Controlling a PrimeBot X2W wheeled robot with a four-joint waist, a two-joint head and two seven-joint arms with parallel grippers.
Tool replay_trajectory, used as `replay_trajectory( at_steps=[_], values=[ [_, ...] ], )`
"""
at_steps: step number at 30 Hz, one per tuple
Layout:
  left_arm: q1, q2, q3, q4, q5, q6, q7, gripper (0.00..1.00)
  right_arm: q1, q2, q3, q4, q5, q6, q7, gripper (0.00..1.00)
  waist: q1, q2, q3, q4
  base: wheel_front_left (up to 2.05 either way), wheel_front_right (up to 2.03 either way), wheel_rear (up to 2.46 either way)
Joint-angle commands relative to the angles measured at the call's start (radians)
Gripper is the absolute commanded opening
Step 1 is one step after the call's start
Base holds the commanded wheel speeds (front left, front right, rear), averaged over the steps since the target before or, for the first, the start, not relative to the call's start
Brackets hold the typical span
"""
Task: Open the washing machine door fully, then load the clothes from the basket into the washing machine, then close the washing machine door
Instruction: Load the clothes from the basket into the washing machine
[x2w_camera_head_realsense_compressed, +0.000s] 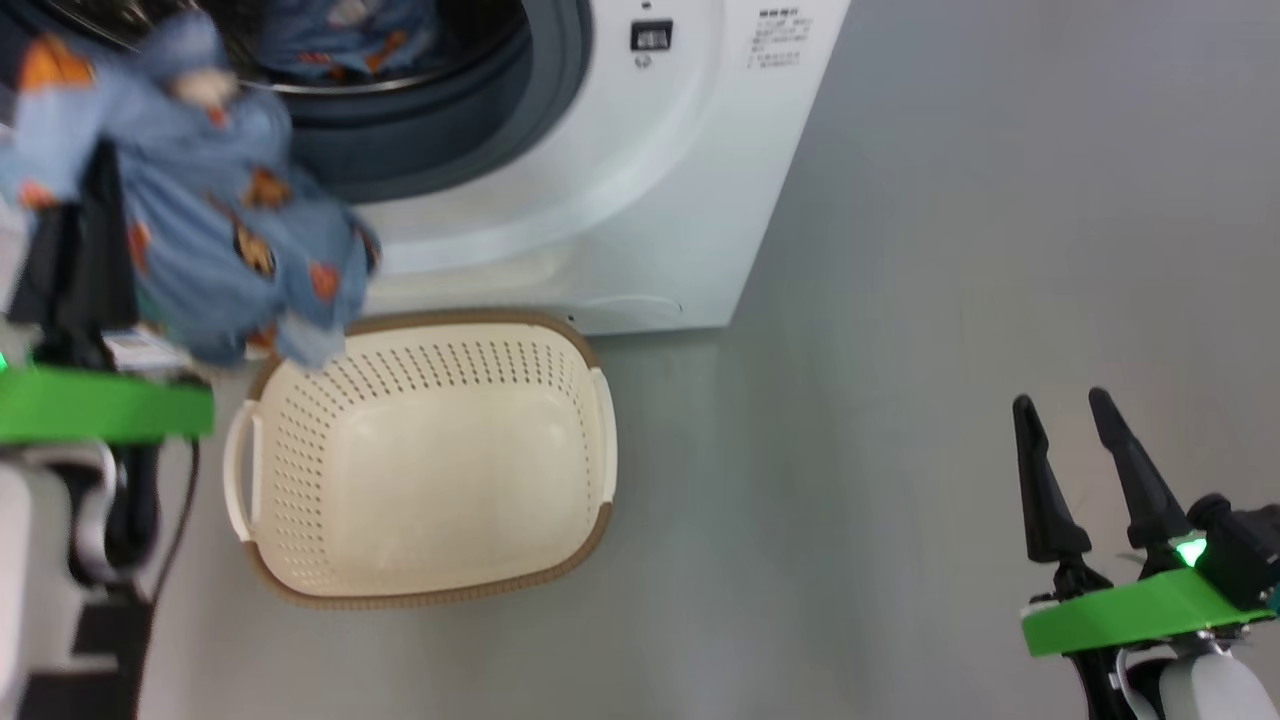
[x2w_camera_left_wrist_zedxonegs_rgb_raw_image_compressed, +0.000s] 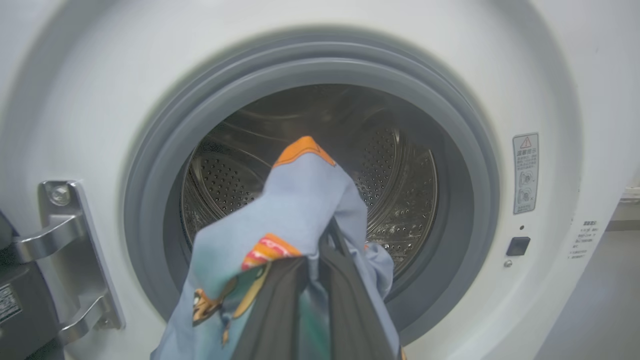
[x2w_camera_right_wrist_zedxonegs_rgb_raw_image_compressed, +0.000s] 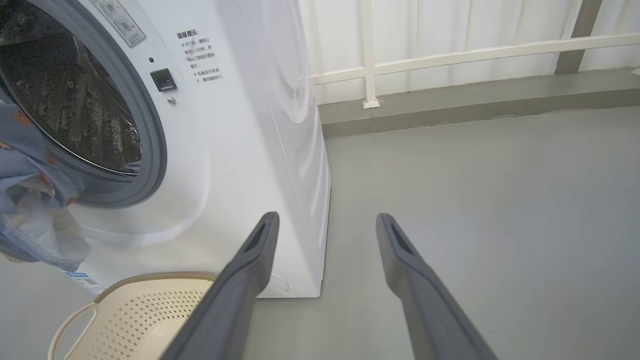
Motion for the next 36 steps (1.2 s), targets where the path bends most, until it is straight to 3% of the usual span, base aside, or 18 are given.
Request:
replay_trajectory(
  at_steps=[1,9,25,31,36],
  values=[
    [-0.07,0.051,0.03,0.003,-0.009,-0.002,-0.006,0.0,-0.024,0.001,0.022,-0.026,-0.008,0.002,-0.005,1.0,0.0,0.0,0.088,-0.036,0.0,0.0,0.0],
    [-0.405,0.105,-0.028,0.302,-0.036,-0.002,-0.006,0.0,-0.109,0.039,0.049,-0.037,-0.012,0.002,-0.005,1.0,0.0,0.0,0.195,-0.116,0.0,0.0,0.0],
    [-0.668,0.211,-0.182,0.672,-0.093,-0.002,-0.006,0.0,-0.131,0.064,0.092,-0.046,0.036,0.002,-0.005,1.0,0.0,0.0,0.283,-0.244,0.0,0.0,0.0],
    [-0.771,0.256,-0.22,0.673,-0.076,-0.002,-0.006,0.0,-0.133,0.064,0.107,-0.051,0.061,0.002,-0.005,1.0,0.0,0.0,0.303,-0.27,0.0,0.0,0.0],
    [-0.812,0.271,-0.099,0.504,0.023,-0.002,-0.006,0.0,-0.14,0.064,0.113,-0.057,0.075,0.002,-0.005,1.0,0.0,0.0,0.321,-0.283,0.0,0.0,0.0]
  ],
)
